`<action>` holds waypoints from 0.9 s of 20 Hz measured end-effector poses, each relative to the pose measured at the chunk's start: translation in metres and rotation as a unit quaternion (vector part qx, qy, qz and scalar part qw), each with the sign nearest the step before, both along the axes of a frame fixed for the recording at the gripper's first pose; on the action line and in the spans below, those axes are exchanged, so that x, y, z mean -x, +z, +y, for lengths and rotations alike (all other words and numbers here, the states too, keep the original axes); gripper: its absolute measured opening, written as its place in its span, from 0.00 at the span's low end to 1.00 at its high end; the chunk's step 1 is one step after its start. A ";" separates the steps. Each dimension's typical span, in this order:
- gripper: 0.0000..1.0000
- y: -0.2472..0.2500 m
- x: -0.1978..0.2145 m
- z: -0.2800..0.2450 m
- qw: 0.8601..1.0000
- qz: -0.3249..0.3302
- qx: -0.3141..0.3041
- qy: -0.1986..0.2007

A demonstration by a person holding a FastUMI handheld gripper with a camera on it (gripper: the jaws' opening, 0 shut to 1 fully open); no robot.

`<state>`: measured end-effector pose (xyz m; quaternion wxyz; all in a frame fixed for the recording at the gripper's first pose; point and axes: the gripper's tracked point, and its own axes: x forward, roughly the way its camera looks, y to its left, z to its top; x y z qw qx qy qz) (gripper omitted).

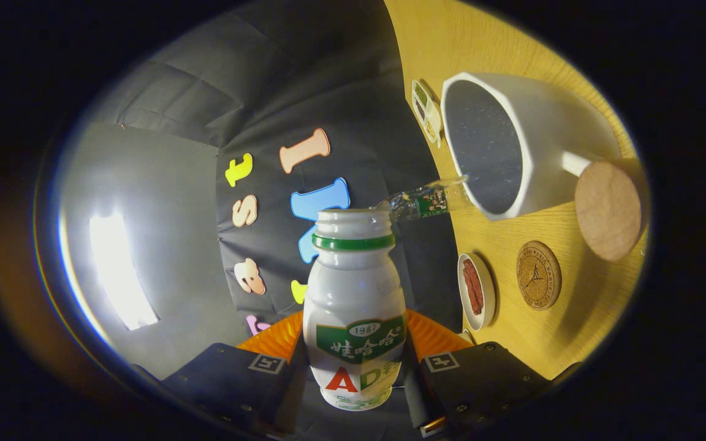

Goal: Take the bottle from table, then pour the juice into the cup, finally place the bottle on the coaster

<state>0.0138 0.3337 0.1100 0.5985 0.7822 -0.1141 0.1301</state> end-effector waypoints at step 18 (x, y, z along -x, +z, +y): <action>0.67 -0.001 0.003 -0.004 1.000 0.005 -0.026 0.002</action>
